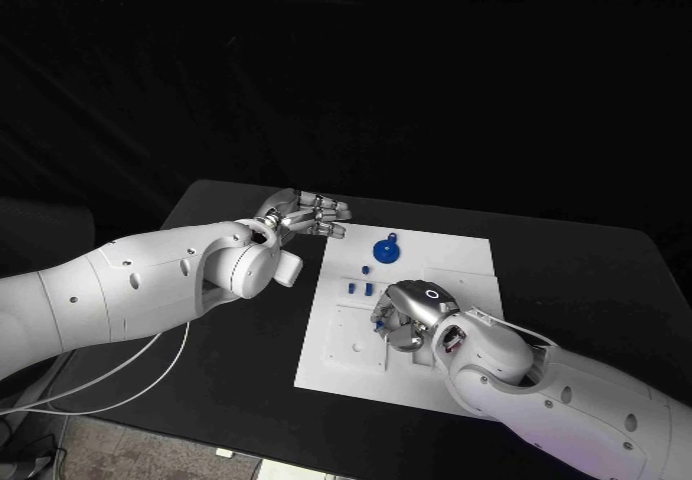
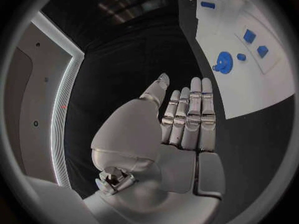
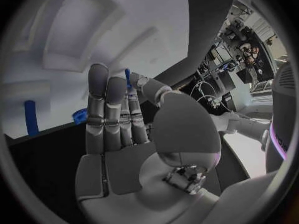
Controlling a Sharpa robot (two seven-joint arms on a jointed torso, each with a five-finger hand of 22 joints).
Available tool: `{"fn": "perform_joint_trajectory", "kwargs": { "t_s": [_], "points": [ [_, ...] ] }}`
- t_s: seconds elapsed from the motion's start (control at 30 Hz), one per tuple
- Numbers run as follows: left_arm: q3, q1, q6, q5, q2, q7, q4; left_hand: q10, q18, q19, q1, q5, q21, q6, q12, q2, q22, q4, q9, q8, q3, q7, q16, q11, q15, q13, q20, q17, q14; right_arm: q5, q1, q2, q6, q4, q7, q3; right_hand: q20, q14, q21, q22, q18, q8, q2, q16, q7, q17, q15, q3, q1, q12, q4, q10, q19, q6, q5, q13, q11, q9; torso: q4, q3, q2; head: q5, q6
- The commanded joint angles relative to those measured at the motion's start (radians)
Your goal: Assemble the parts on the task board
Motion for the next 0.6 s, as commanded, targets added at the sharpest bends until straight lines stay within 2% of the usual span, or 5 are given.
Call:
{"fn": "perform_joint_trajectory", "kwargs": {
  "t_s": [0.03,0.2,0.3,0.47,0.6],
  "points": [
    [0.001,0.001,0.003,-0.014,0.001,0.011,0.004,0.004,-0.010,-0.003,-0.003,0.005,0.001,0.008,-0.001,0.002,-0.003,0.006,-0.001,-0.001,0.006,0.000,0.001,0.001,0.002,-0.001,0.000,0.000,0.001,-0.024,-0.002,0.003,-0.007,-0.002,-0.011,-0.001,-0.001,0.002,-0.004,0.001,0.018,0.003,0.003,0.003,0.000,-0.001,-0.005,0.007,-0.003,0.002,-0.002,0.002,0.010,0.005,-0.002,0.001,0.000,0.001,0.0014,-0.0010,-0.001,-0.001,0.000],
    [0.001,0.001,0.006,-0.015,-0.001,0.009,0.004,0.002,-0.011,-0.003,-0.004,0.005,0.001,0.006,-0.001,0.002,-0.004,0.008,-0.001,-0.002,0.007,0.000,0.000,0.001,0.002,-0.001,0.000,0.000,0.000,-0.031,-0.006,0.006,-0.006,-0.006,-0.014,-0.002,-0.001,0.002,-0.008,0.006,0.018,0.003,0.002,0.004,0.001,-0.003,-0.005,0.009,-0.002,0.002,-0.003,0.003,0.012,0.005,-0.003,0.001,0.000,0.001,0.0000,-0.0014,-0.001,-0.003,0.006],
    [0.001,0.001,0.007,-0.016,-0.002,0.008,0.004,0.002,-0.011,-0.003,-0.004,0.005,0.001,0.006,-0.001,0.002,-0.004,0.008,-0.001,-0.002,0.007,0.000,0.000,0.001,0.002,-0.001,0.000,0.000,0.000,-0.035,-0.007,0.008,-0.009,-0.009,-0.016,-0.002,-0.001,0.001,-0.010,0.007,0.018,0.003,0.002,0.004,0.001,-0.004,-0.005,0.011,-0.002,0.002,-0.003,0.002,0.012,0.005,-0.005,0.001,0.000,0.001,-0.0001,-0.0009,-0.001,-0.003,0.006],
    [0.001,0.001,0.008,-0.016,-0.002,0.007,0.005,0.002,-0.011,-0.003,-0.004,0.005,0.001,0.006,-0.001,0.002,-0.004,0.008,-0.001,-0.002,0.007,0.000,0.000,0.001,0.002,-0.001,0.000,0.000,0.000,-0.039,-0.009,0.010,-0.011,-0.011,-0.016,-0.003,-0.001,0.001,-0.010,0.007,0.018,0.003,0.002,0.004,0.001,-0.004,-0.005,0.011,-0.002,0.002,-0.003,0.002,0.012,0.005,-0.005,0.001,0.000,0.001,0.0009,-0.0026,0.000,-0.006,0.006],
    [0.001,0.001,0.008,-0.016,-0.001,0.006,0.004,0.001,-0.010,-0.003,-0.003,0.004,0.000,0.006,-0.001,0.000,-0.006,0.010,-0.001,-0.002,0.007,0.001,0.000,0.001,0.003,-0.001,0.001,0.000,-0.001,-0.039,-0.009,0.013,-0.012,-0.010,-0.015,-0.004,-0.001,0.001,-0.010,0.007,0.018,0.003,0.002,0.004,0.001,-0.004,-0.005,0.011,-0.002,0.002,-0.003,0.002,0.012,0.005,-0.005,0.001,0.000,0.001,0.0012,-0.0017,0.000,-0.005,0.006]
  ]
}}
